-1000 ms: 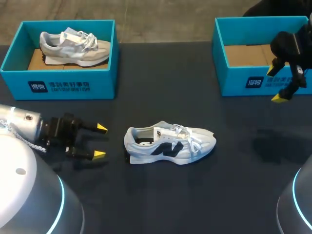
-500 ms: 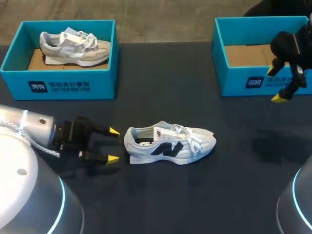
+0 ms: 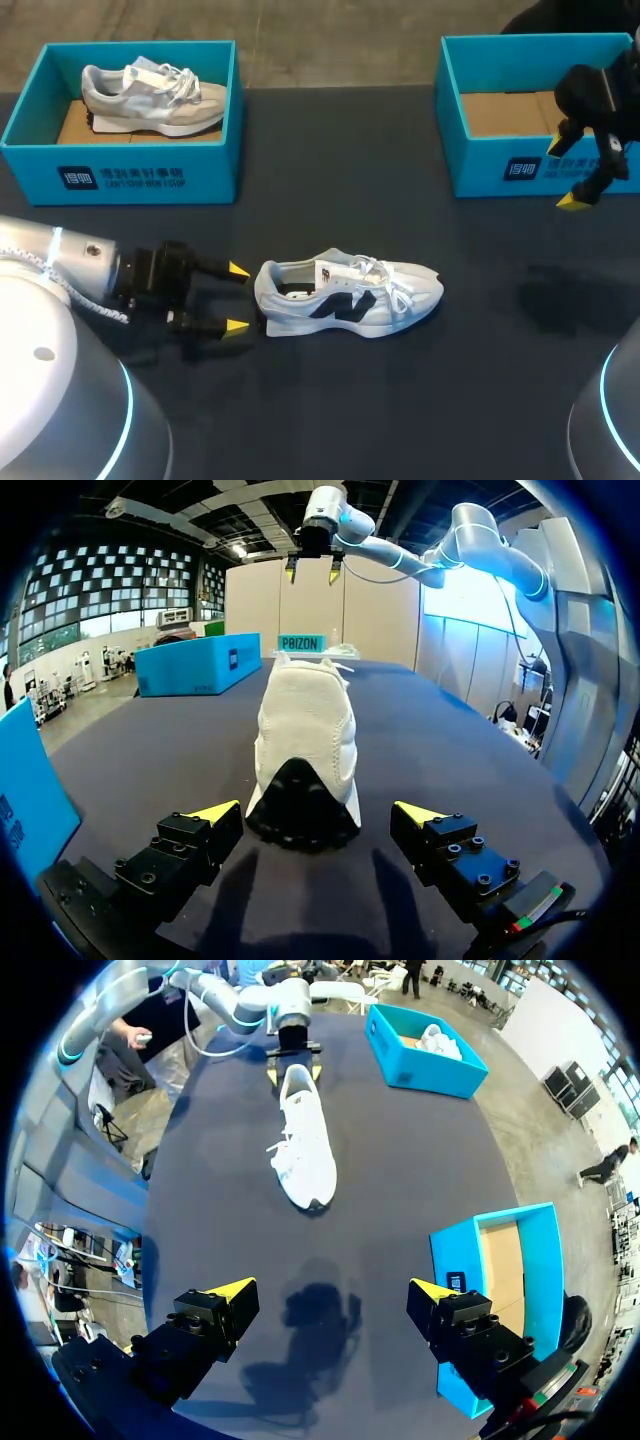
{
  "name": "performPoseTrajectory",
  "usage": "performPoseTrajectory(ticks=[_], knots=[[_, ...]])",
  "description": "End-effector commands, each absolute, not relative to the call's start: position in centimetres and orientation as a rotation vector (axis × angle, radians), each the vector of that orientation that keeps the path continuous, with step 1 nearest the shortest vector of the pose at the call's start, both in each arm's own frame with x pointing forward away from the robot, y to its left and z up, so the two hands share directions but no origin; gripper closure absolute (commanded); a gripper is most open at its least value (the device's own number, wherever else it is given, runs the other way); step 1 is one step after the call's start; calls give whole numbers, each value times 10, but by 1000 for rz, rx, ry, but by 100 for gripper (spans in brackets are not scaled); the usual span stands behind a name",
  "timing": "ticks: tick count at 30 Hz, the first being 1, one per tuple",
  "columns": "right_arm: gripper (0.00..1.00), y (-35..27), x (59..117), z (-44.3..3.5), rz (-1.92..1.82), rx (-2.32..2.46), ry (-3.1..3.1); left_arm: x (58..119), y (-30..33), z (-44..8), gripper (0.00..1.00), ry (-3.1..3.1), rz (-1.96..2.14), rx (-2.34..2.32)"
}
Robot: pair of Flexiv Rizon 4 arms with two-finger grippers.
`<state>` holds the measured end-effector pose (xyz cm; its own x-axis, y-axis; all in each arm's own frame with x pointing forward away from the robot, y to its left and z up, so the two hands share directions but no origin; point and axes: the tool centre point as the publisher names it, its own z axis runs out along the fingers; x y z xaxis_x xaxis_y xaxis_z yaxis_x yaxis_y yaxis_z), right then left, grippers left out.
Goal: Take the shoe out of the shoebox, open the shoe tongue, remove and reinsert the insole, then place the shoe into the shoebox
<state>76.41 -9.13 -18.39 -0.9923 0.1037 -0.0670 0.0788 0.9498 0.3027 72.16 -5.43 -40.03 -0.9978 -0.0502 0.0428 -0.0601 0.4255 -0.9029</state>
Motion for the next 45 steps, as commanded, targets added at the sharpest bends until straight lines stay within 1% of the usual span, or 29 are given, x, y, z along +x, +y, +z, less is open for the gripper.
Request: performPoseTrajectory(ticks=[1, 15, 29, 39, 40, 41, 42, 45], knots=[[0, -91, 765, -184, 460, 143, 3022, 722, -60, -403, 0, -2653, 1669, 106], [0, -91, 765, -184, 460, 143, 3022, 727, -100, -410, 0, -2654, 1675, 92], [0, -91, 765, -184, 460, 143, 3022, 739, -123, -416, 0, -2647, 1665, 85], [0, -91, 765, -184, 460, 143, 3022, 734, -130, -427, 0, -2610, 1655, 102], [0, -91, 765, -184, 460, 143, 3022, 734, -130, -428, 2, -2609, 1654, 103], [0, -91, 765, -184, 460, 143, 3022, 735, -130, -428, 12, -2608, 1650, 105], [0, -91, 765, -184, 460, 143, 3022, 735, -130, -429, 24, -2608, 1649, 106], [0, -91, 765, -184, 460, 143, 3022, 735, -129, -429, 36, -2609, 1645, 106]])
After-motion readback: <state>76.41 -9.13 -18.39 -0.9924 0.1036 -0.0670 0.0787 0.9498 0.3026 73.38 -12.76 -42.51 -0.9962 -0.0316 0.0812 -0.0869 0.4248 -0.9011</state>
